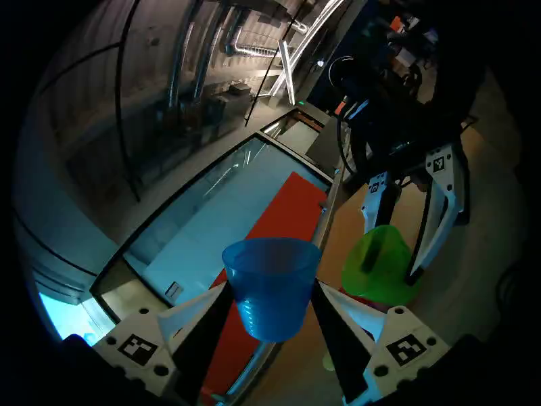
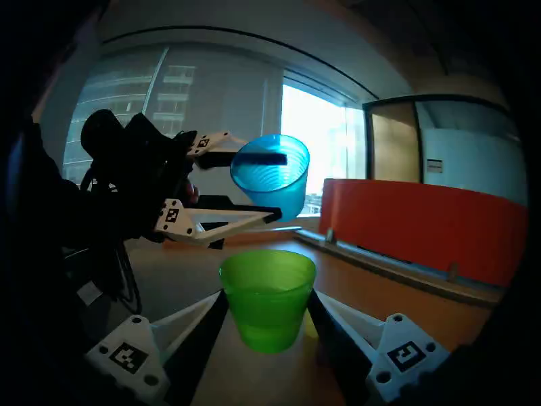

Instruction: Pour water

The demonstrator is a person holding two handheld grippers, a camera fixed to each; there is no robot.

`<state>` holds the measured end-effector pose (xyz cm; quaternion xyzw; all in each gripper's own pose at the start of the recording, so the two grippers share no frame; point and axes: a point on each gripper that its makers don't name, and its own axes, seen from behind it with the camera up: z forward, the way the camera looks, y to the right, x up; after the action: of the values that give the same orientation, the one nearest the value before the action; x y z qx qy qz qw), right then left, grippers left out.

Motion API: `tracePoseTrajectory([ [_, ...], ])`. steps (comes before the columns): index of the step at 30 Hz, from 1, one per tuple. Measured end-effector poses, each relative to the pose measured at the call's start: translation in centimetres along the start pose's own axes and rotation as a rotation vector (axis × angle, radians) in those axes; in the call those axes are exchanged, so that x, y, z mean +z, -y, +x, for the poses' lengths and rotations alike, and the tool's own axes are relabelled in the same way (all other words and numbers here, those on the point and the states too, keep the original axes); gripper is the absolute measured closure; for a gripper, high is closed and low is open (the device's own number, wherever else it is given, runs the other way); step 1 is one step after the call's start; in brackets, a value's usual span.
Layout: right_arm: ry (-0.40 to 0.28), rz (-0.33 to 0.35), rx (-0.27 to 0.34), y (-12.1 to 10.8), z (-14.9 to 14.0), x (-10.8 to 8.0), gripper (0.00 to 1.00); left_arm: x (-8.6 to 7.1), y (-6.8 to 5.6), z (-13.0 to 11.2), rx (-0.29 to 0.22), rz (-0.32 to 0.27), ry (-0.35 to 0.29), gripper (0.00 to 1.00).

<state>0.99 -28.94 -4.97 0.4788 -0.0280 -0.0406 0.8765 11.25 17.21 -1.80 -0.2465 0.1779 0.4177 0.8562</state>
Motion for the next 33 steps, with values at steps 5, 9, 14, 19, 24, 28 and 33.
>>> tracePoseTrajectory([
  [5,-0.001,0.0,-0.003,0.0,0.2,-0.1,0.14,-0.4,-0.3,-0.2,-0.09,-0.002,0.001,0.2],
  [9,0.0,-0.001,-0.006,0.1,0.4,-0.2,0.14,-0.6,-0.2,-0.5,-0.165,0.001,0.005,0.2],
  [14,-0.005,-0.003,-0.009,0.1,0.8,-0.2,0.14,-0.4,-0.2,-1.2,-0.302,-0.007,0.022,0.21],
  [19,-0.011,-0.006,-0.006,0.0,1.0,-0.2,0.14,-0.2,0.0,-1.6,-0.486,-0.021,0.033,0.2],
  [24,-0.012,-0.01,-0.006,-0.1,1.1,-0.4,0.14,-0.2,0.3,-2.1,-0.586,-0.03,0.042,0.2],
  [28,-0.014,-0.013,-0.003,-0.3,1.1,-0.5,0.14,-0.2,0.0,-2.9,-0.635,-0.041,0.067,0.2],
  [33,-0.015,-0.015,0.0,-0.4,1.1,-0.7,0.14,-0.1,-0.5,-3.2,-0.732,-0.059,0.08,0.2],
])
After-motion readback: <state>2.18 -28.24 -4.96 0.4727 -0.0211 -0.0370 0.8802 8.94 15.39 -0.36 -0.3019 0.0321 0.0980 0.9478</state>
